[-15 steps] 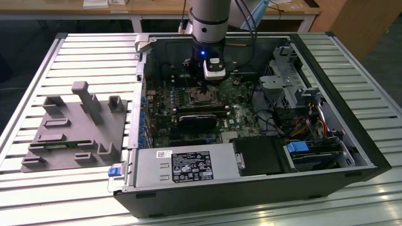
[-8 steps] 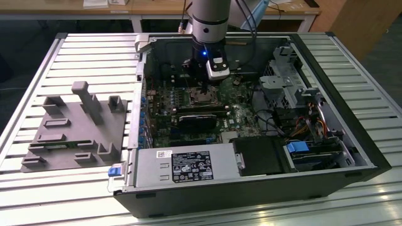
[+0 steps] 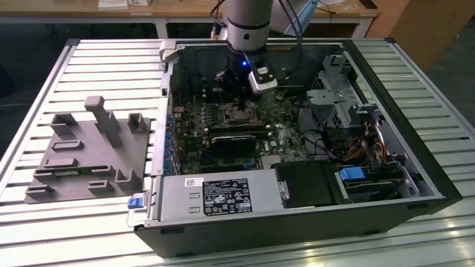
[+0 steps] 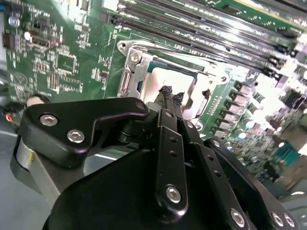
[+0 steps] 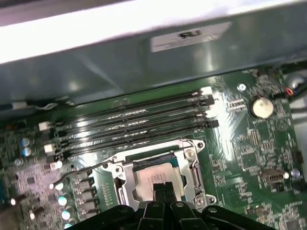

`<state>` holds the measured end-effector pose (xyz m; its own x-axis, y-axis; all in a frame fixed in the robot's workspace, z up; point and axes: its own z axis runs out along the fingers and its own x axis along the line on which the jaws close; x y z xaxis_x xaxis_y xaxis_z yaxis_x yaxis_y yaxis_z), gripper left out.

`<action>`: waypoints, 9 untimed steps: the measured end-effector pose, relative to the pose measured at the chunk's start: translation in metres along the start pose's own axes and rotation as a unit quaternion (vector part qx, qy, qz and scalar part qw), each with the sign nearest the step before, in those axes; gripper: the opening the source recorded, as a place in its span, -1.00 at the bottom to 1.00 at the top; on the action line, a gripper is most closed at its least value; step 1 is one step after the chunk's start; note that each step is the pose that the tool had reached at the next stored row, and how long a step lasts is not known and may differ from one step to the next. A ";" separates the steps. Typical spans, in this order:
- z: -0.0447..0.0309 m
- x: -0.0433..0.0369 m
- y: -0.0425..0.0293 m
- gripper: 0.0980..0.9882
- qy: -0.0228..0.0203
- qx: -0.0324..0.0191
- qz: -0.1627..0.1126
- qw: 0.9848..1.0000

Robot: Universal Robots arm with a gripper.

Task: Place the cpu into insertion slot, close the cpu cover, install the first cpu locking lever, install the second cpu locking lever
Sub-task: 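Close the cpu cover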

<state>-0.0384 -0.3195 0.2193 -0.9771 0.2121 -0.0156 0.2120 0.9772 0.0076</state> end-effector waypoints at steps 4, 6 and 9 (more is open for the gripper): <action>0.0003 0.0000 0.0000 -0.99 0.000 -0.001 -0.036 0.999; 0.0005 0.0000 0.0000 -0.99 0.001 -0.002 -0.051 0.999; 0.0009 -0.0001 -0.0007 -0.99 0.001 -0.002 -0.057 0.998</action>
<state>-0.0384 -0.3202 0.2184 -0.9949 0.0998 -0.0151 0.0997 0.9950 0.0106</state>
